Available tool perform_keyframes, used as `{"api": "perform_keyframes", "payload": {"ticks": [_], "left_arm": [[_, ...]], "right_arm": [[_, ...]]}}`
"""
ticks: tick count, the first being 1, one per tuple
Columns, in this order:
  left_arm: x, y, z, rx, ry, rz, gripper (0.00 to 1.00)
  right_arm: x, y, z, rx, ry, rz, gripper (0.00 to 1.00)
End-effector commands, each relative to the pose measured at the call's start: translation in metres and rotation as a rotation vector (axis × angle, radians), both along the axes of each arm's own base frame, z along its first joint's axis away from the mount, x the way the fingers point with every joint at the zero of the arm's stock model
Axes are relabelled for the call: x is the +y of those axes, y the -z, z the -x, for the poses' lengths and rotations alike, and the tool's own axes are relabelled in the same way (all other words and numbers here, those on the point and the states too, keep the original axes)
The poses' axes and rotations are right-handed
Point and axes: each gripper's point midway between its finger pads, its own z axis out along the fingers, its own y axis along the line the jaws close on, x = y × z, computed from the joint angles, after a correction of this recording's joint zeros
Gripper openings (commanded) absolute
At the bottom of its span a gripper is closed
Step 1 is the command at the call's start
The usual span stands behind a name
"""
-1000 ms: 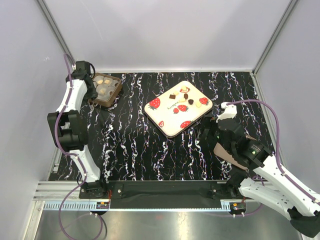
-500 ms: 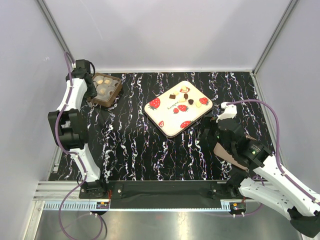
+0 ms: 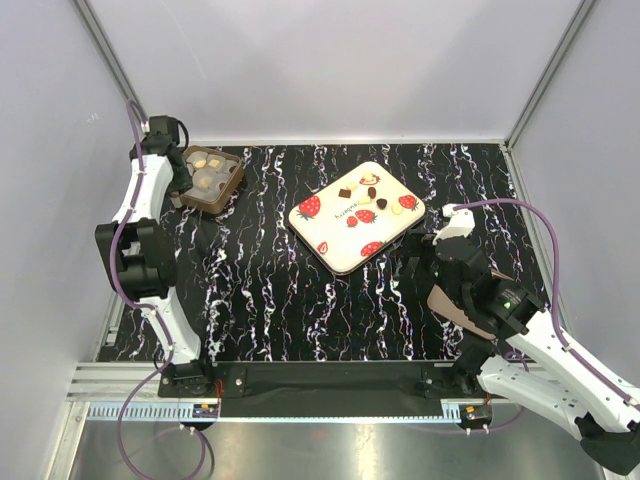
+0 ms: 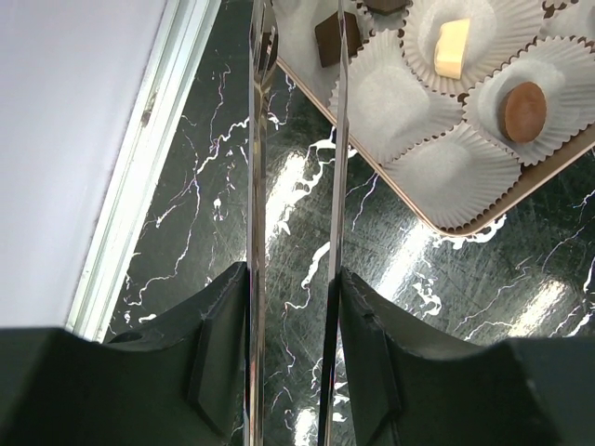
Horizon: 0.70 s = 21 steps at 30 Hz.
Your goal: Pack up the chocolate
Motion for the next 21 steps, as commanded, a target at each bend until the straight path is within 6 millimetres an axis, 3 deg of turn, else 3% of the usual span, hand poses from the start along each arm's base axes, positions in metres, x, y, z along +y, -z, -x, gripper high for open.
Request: {"api": "perform_keyframes", "payload": {"ticks": [1, 3, 6, 9, 11, 12, 14, 15, 16, 17, 18, 21], "left_arm": [[-0.001, -0.044, -0.009, -0.119, 0.018, -0.004, 0.45], [-0.012, -0.061, -0.007, -0.162, 0.047, 0.016, 0.45], [-0.045, -0.081, -0.005, -0.223, 0.140, 0.062, 0.45], [-0.107, -0.081, 0.007, -0.229, 0.299, 0.101, 0.45], [-0.136, -0.083, 0.014, -0.237, 0.375, 0.118, 0.45], [-0.165, -0.091, 0.020, -0.262, 0.440, 0.139, 0.45], [-0.196, -0.084, 0.032, -0.258, 0.518, 0.174, 0.45], [-0.229, -0.094, 0.040, -0.301, 0.600, 0.215, 0.45], [-0.243, -0.087, 0.046, -0.294, 0.635, 0.234, 0.45], [-0.259, -0.093, 0.048, -0.330, 0.671, 0.254, 0.45], [-0.283, -0.092, 0.055, -0.335, 0.721, 0.285, 0.45], [-0.321, -0.077, 0.061, -0.328, 0.774, 0.304, 0.46]], "right_arm": [[0.000, -0.019, -0.006, -0.051, 0.022, -0.027, 1.00], [0.000, -0.019, -0.006, -0.048, 0.019, -0.029, 1.00], [0.001, -0.021, -0.005, -0.048, 0.019, -0.032, 1.00], [-0.002, -0.024, -0.005, -0.053, 0.024, -0.027, 1.00], [-0.003, -0.027, -0.005, -0.057, 0.028, -0.029, 1.00], [-0.004, -0.027, -0.005, -0.057, 0.031, -0.024, 1.00], [-0.005, -0.029, -0.004, -0.058, 0.031, -0.023, 1.00], [-0.006, -0.028, -0.003, -0.053, 0.033, -0.016, 1.00], [-0.007, -0.028, -0.003, -0.054, 0.036, -0.014, 1.00], [-0.008, -0.029, -0.002, -0.054, 0.036, -0.015, 1.00], [-0.008, -0.028, -0.002, -0.052, 0.036, -0.013, 1.00], [-0.010, -0.028, -0.001, -0.052, 0.042, -0.020, 1.00]]}}
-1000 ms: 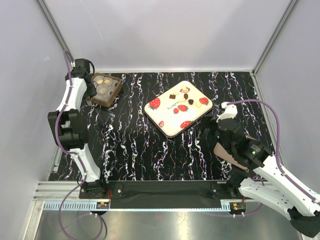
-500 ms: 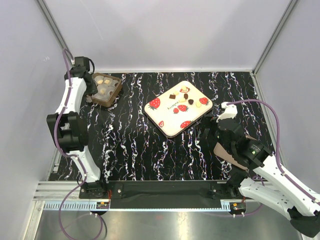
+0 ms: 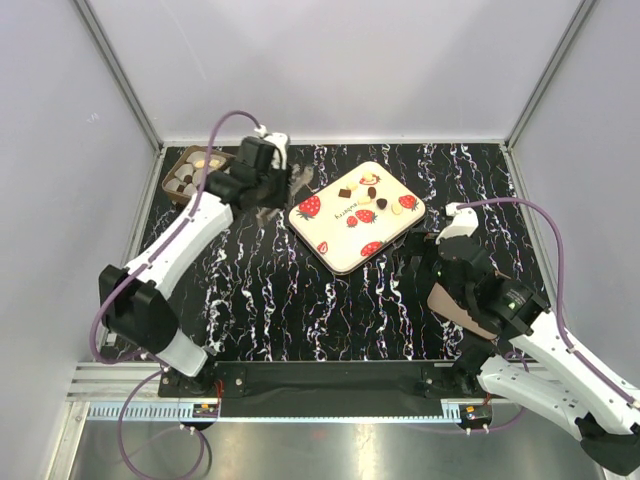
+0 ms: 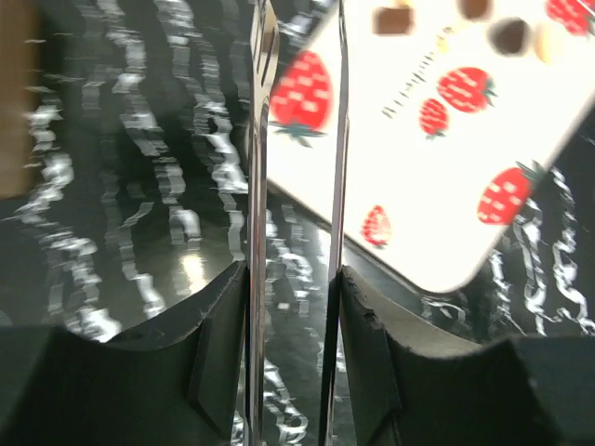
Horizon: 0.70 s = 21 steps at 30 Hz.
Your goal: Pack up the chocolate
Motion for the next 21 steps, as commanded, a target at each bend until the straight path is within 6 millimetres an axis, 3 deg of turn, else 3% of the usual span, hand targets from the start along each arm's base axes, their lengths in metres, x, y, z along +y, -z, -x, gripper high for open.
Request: {"api": "perform_keyframes", "payload": {"ticks": [1, 5, 12, 21], "left_arm": [[-0.043, -0.008, -0.010, -0.078, 0.049, 0.081, 0.46], [-0.079, 0.026, -0.014, -0.025, 0.092, 0.048, 0.46], [-0.129, 0.049, -0.017, -0.040, 0.211, 0.036, 0.51], [-0.143, 0.079, -0.040, -0.035, 0.253, -0.048, 0.52]], "right_arm": [[-0.006, -0.021, -0.002, -0.047, 0.036, -0.022, 1.00], [-0.006, -0.023, -0.001, -0.045, 0.035, -0.033, 1.00], [-0.011, -0.024, 0.001, -0.049, 0.043, -0.027, 1.00], [-0.019, -0.027, 0.002, -0.062, 0.058, -0.004, 1.00]]}}
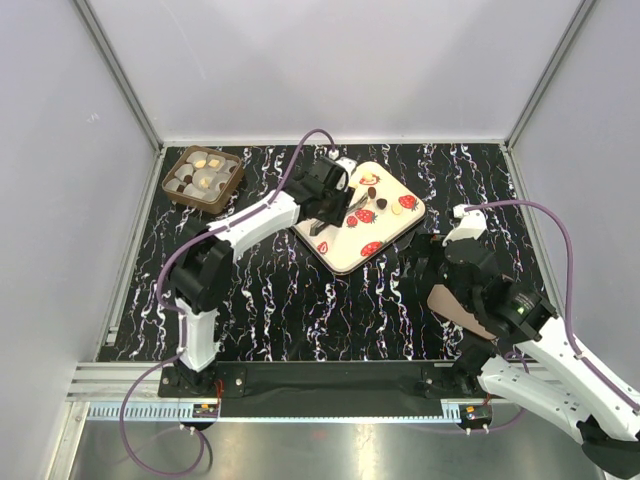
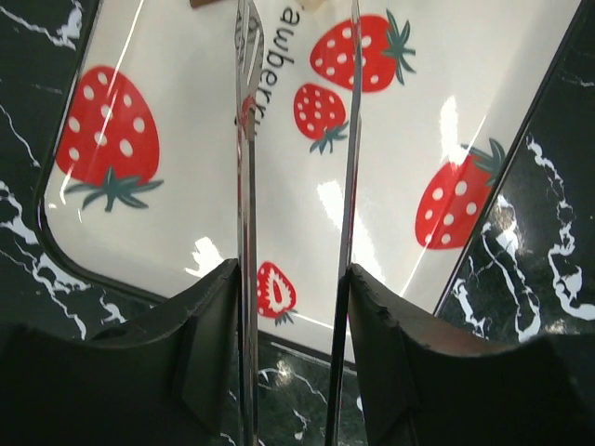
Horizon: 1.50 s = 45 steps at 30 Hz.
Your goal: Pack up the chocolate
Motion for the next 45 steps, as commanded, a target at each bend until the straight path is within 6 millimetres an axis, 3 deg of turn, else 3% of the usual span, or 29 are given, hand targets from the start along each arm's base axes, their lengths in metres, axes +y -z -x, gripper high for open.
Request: {"api": "perform_keyframes", "payload": {"ticks": [1, 10, 34, 45], "left_arm": [[-0.016, -0.024, -0.029, -0.110, 0.014, 0.041, 0.52], [-0.026, -0.003, -0.040, -0.076, 0.035, 0.014, 0.52], [-0.036, -0.007, -0.025, -0.058, 0.060, 0.061, 0.49], [-0.035, 0.007, -0.024, -0.040, 0.048, 0.007, 0.46]], "right_arm": [[-0.008, -0.022, -0.004, -0.056, 0.040, -0.011, 1.00], [-0.010, -0.022, -0.004, -0.063, 0.046, -0.005, 1.00], [-0.010, -0.021, -0.003, -0.063, 0.049, -0.019, 1.00], [-0.011, -0.021, -0.003, -0.063, 0.051, -0.020, 1.00]]}}
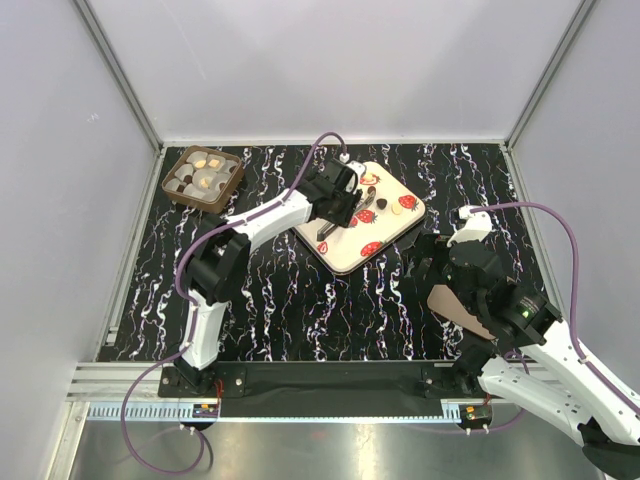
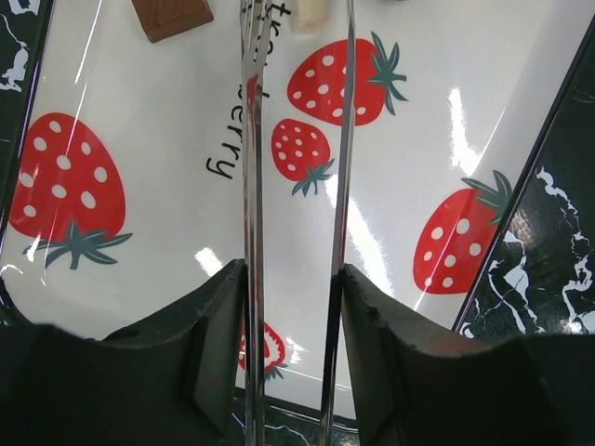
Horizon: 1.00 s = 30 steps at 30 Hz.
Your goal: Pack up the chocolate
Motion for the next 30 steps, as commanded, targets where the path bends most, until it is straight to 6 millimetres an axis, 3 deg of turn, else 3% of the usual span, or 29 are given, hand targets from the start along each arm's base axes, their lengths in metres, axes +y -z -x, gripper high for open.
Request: {"api": "perform_keyframes", "payload": {"ticks": [1, 30], "left_arm": [[-0.010, -0.020, -0.005, -0.055, 0.007, 0.012, 0.46], [0.020, -0.069, 0.008, -0.157, -0.065, -0.037, 0.35]], "right_arm": [[-0.003, -0.017, -0.003, -0.041, 0.025, -0.024, 1.00], [-0.003, -0.022, 0.006, -0.036, 0.014, -0.081, 1.00]]}}
